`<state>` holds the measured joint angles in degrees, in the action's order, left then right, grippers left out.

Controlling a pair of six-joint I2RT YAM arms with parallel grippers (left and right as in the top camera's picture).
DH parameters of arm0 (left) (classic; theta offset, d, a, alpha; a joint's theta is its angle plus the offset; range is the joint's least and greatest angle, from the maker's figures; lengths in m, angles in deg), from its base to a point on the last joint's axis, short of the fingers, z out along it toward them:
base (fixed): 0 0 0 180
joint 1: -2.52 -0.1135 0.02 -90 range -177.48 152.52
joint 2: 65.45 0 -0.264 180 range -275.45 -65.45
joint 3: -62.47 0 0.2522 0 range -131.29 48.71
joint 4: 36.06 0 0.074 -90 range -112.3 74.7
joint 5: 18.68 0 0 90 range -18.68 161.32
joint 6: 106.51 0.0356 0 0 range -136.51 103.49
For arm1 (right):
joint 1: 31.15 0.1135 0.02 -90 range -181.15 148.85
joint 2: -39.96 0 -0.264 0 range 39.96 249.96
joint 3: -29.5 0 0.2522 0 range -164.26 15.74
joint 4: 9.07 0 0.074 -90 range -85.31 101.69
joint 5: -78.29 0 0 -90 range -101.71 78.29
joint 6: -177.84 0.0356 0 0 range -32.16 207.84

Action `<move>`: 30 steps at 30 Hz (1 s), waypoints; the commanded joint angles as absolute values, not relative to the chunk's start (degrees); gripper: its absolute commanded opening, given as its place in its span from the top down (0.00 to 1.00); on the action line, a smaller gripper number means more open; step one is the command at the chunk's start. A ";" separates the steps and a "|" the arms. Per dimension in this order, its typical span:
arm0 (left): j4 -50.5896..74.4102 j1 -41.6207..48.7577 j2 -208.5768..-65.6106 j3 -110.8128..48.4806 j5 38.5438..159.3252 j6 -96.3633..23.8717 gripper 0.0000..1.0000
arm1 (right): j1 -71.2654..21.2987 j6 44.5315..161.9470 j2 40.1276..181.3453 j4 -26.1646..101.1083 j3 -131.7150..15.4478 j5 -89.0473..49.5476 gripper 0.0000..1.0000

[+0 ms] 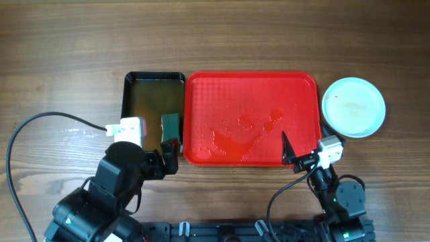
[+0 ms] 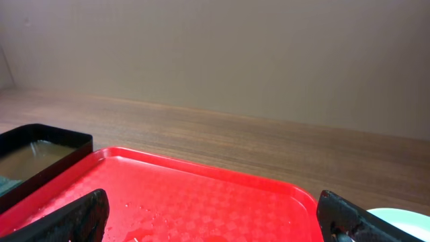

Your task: Clean dirty plates on tray and stack at the side

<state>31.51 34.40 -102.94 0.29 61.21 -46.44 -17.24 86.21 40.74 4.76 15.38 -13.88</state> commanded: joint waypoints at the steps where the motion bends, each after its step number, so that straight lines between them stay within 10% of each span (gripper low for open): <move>1: 31.35 34.53 -102.66 0.61 60.09 -47.21 0.00 | -17.02 85.64 40.39 4.63 15.43 -15.04 0.00; 11: 7.88 10.31 -85.54 20.50 76.95 -27.16 0.00 | -17.02 85.64 40.39 4.63 15.43 -15.04 0.01; 21: -25.48 6.84 -65.63 48.50 78.39 -21.90 0.00 | -17.02 85.62 40.39 4.63 15.43 -15.04 0.01; 30: -18.63 6.86 -65.79 48.37 79.81 -16.08 0.00 | -17.02 85.67 40.39 4.63 15.43 -15.04 0.01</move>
